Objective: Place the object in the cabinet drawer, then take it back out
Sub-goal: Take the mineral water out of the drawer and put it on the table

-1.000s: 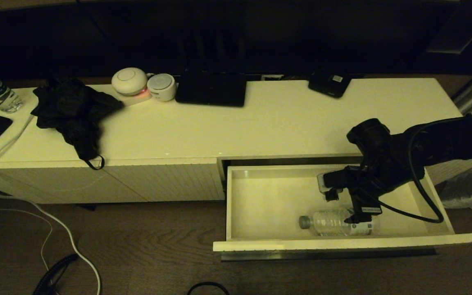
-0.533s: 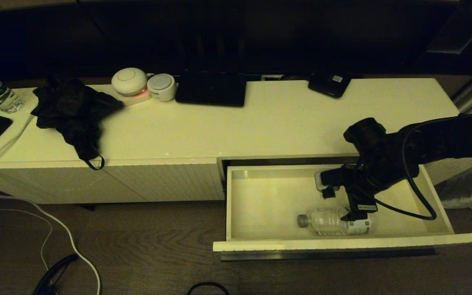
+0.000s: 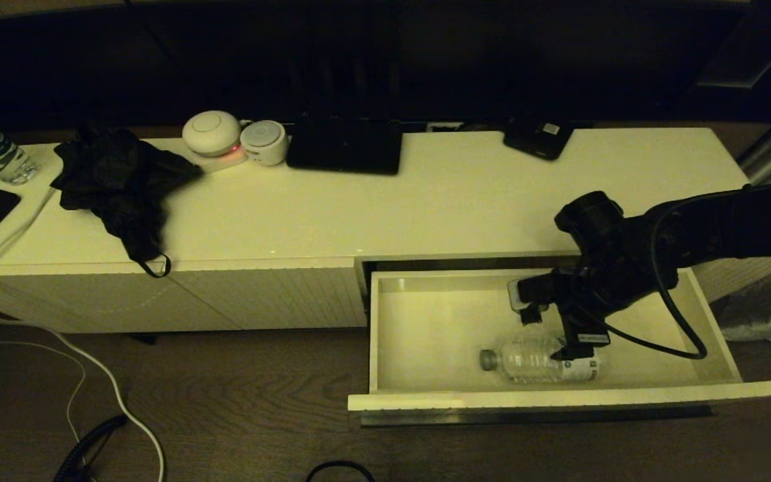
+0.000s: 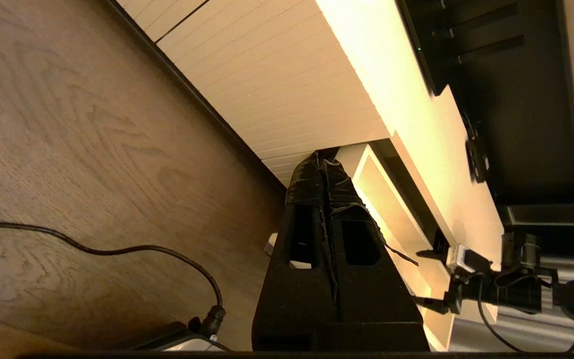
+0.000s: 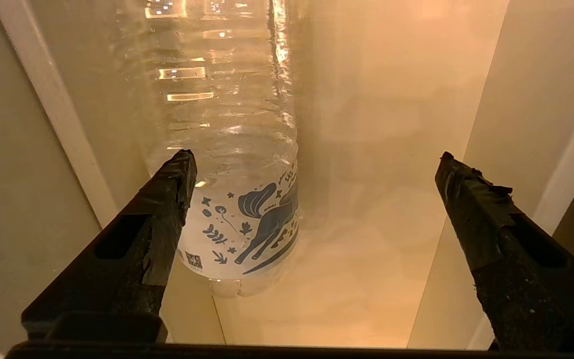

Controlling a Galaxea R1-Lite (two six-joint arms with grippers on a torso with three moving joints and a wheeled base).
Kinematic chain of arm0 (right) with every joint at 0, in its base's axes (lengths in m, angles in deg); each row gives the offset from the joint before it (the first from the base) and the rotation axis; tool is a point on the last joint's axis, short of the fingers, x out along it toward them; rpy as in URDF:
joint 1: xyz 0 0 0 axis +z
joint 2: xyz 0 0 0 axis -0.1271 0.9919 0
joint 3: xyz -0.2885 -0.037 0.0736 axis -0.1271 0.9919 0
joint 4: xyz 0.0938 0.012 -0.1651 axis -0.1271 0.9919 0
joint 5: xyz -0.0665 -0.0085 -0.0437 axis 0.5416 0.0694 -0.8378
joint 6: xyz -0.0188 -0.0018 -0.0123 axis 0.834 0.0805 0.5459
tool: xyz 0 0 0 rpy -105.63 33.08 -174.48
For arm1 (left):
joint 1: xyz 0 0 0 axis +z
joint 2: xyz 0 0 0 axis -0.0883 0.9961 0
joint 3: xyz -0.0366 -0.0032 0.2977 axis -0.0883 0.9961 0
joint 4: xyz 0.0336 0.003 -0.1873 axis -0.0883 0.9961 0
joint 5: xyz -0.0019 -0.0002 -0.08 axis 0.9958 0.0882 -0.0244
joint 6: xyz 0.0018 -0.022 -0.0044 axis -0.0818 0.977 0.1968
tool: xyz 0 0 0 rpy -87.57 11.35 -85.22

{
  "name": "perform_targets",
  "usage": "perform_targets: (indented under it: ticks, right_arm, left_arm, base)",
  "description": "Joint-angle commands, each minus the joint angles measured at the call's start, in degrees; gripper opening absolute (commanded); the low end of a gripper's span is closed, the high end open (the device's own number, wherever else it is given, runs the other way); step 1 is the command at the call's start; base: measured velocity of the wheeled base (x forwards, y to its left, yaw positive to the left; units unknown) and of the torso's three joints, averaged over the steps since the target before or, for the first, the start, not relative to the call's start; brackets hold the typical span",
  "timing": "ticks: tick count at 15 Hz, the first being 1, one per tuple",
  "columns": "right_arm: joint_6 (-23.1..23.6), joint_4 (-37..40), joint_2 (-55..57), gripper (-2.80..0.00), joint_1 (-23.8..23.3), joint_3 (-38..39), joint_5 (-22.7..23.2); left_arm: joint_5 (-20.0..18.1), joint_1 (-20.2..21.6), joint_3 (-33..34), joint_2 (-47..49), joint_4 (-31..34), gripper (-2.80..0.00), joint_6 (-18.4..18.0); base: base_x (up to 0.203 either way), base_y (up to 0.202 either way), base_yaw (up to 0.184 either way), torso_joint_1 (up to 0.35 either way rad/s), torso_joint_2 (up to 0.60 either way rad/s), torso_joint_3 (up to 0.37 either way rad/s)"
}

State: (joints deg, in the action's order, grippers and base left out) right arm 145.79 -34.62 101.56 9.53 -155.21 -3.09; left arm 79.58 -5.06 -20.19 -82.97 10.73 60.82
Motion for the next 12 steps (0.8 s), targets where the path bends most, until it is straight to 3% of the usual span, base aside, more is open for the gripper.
perform_targets:
  ticks: [1,12]
  right_arm:
    - [0.4,0.42,-0.63,0.0,0.19,0.13,0.01]
    - [0.49,7.62,-2.56,0.0,-0.36,-0.2,-0.07]
  left_arm:
    - [0.04,0.0,0.0,-0.09,-0.06,-2.8,0.34]
    - [0.04,0.0,0.0,-0.09,-0.02,-2.8,0.34]
  base:
    - [0.0,0.0,0.0,0.0,0.0,0.0]
    - [0.0,0.0,0.0,0.0,0.0,0.0]
